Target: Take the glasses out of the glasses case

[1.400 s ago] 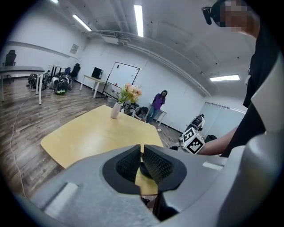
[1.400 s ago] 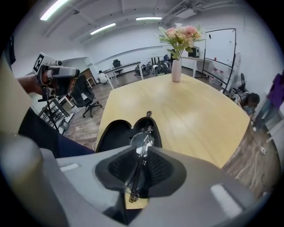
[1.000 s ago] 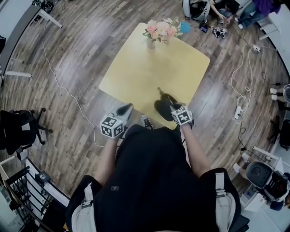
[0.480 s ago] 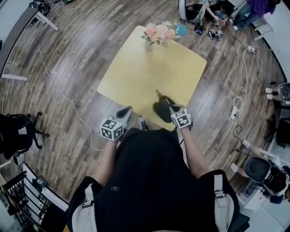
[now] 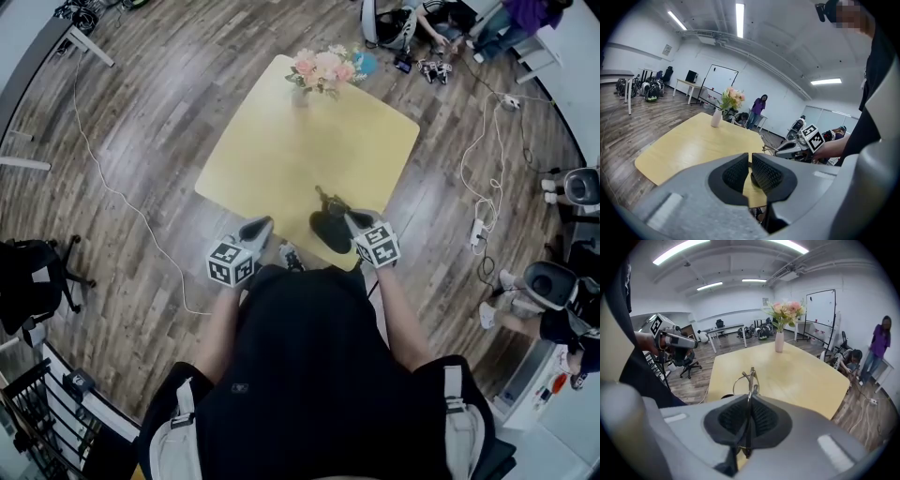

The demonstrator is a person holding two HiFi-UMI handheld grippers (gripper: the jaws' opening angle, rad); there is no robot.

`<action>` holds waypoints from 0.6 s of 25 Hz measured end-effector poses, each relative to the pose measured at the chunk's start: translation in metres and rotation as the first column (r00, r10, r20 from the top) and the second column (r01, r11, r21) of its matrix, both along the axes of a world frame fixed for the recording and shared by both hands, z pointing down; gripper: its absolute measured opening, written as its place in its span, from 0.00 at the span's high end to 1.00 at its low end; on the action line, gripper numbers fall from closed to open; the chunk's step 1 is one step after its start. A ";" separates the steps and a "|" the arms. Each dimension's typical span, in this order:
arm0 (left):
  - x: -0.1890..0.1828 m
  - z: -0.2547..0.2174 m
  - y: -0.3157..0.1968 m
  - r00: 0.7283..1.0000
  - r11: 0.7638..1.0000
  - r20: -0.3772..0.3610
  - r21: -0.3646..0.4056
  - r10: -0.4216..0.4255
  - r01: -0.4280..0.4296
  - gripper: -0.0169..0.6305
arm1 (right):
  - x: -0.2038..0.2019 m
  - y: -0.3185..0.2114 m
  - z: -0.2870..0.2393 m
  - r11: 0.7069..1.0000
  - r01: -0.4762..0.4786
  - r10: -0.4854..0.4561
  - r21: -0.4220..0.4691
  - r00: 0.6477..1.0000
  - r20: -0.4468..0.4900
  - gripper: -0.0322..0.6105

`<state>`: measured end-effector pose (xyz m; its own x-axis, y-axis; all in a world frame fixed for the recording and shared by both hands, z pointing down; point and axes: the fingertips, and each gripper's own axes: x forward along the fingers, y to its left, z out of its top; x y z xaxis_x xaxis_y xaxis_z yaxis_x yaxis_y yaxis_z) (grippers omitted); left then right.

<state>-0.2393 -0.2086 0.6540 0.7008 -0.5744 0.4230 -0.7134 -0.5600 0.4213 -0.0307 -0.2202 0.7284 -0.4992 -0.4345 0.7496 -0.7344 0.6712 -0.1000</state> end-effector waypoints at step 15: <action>0.002 -0.010 -0.006 1.000 0.999 0.006 0.022 -0.030 0.030 0.92 | -0.029 -0.011 -0.097 0.970 0.156 -0.169 0.187 0.984 0.055 0.92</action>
